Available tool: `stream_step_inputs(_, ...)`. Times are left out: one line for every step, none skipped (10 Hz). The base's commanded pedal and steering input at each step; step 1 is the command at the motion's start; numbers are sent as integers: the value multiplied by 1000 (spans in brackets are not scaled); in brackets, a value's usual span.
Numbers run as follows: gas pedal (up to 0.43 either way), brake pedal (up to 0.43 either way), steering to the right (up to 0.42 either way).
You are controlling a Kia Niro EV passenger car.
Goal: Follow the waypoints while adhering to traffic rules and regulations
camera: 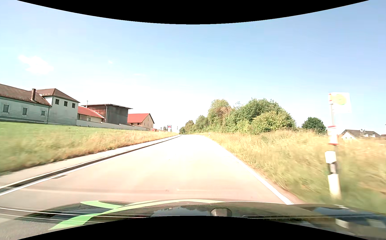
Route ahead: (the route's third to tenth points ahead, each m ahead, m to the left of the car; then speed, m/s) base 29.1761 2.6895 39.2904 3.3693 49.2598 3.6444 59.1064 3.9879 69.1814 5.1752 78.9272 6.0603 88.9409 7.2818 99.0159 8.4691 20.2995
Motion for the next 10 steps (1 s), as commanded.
stream_step_inputs(339,0,-8)
stream_step_inputs(350,0,-7)
stream_step_inputs(350,0,-8)
stream_step_inputs(350,0,-8)
stream_step_inputs(350,0,-8)
stream_step_inputs(350,0,-8)
stream_step_inputs(350,0,-8)
stream_step_inputs(350,0,-8)
stream_step_inputs(350,0,-8)
stream_step_inputs(350,0,-8)
